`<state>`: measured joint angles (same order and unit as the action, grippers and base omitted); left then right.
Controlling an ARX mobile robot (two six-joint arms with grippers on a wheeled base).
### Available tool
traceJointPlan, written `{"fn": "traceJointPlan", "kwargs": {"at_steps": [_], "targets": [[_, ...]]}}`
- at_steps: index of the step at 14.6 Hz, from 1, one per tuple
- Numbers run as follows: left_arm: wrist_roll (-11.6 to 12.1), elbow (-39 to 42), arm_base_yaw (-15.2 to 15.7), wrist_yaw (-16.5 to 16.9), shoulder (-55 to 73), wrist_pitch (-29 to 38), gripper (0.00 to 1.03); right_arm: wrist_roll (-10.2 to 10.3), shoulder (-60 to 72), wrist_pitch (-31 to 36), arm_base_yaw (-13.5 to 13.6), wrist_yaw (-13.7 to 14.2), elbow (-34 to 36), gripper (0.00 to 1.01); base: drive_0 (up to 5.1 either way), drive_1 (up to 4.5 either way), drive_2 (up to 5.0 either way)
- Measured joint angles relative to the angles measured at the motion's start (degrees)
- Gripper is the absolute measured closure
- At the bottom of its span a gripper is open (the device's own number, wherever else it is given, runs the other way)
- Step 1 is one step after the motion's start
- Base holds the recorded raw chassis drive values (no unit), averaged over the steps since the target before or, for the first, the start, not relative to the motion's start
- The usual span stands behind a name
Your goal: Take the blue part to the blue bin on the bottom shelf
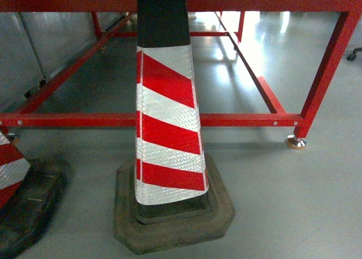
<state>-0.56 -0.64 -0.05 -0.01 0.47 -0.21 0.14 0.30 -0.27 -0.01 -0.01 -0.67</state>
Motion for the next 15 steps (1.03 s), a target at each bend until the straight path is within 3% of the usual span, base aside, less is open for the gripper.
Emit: {"fn": "traceJointPlan", "kwargs": {"at_steps": [15], "targets": [[0.00, 0.00, 0.00, 0.00, 0.00, 0.00, 0.05, 0.00, 0.00, 0.00, 0.00, 0.00, 0.00, 0.03, 0.0, 0.00, 0.0]]}}
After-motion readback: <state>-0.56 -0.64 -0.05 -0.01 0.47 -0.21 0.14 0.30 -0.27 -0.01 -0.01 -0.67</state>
